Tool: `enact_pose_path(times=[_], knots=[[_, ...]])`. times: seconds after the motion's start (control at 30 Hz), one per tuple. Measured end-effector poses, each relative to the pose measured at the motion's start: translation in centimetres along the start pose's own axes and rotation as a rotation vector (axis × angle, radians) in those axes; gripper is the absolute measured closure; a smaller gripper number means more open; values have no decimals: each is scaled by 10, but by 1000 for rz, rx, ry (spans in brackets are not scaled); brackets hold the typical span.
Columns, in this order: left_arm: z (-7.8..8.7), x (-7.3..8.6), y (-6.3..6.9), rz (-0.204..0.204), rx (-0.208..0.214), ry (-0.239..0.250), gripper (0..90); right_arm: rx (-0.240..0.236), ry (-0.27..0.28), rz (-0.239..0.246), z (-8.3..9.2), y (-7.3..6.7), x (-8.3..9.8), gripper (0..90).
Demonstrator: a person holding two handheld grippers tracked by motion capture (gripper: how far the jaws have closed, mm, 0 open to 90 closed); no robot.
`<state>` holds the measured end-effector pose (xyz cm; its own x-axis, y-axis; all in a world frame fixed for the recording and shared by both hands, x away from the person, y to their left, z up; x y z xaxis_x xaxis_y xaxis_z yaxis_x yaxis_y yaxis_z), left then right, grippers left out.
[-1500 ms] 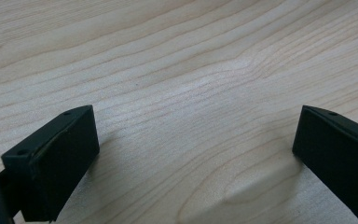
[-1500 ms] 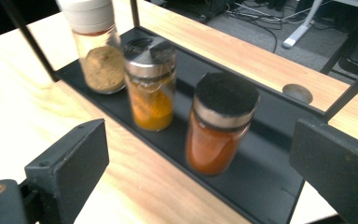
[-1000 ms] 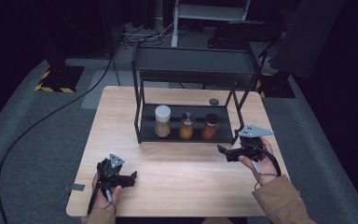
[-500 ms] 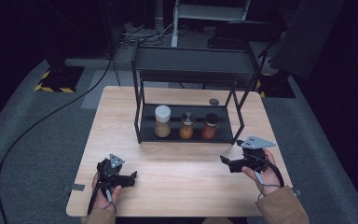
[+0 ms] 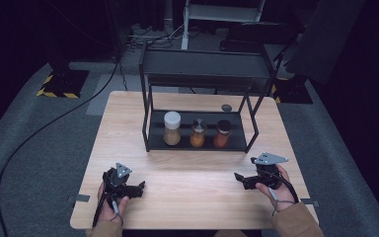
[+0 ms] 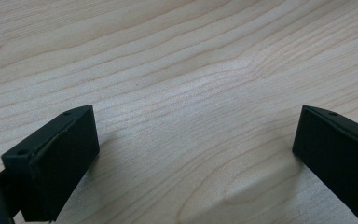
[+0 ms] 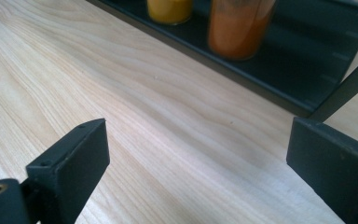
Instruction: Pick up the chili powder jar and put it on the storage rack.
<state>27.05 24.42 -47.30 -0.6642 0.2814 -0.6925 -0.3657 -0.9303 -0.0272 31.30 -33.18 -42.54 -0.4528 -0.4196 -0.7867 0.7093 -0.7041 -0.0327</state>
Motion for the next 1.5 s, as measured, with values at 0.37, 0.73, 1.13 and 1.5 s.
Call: enact_pose_path(times=[0.37,0.73,1.13,1.5], knots=[[0,0,0,-2,-1,-1,1,35,-46,-1,-11,2,17,48],[0,0,0,0,0,0,1,45,-72,-8,-17,5,28,46],[0,0,0,-1,-1,0,1,47,-87,-26,-18,8,35,46],[0,0,0,0,0,0,1,55,-101,-36,-21,10,42,34]])
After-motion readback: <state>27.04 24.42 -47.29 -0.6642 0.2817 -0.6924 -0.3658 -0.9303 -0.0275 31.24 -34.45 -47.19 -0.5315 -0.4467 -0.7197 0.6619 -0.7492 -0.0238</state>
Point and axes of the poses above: each handheld gripper's, and its own axes: z roughly backward along the jaws, x roughly out of its underside, y roughly to its right, the point moved 3 cm from there along -z, roughly forward along the jaws, and after that the axes turned 3 degrees about -x, right-handed, at the moved point
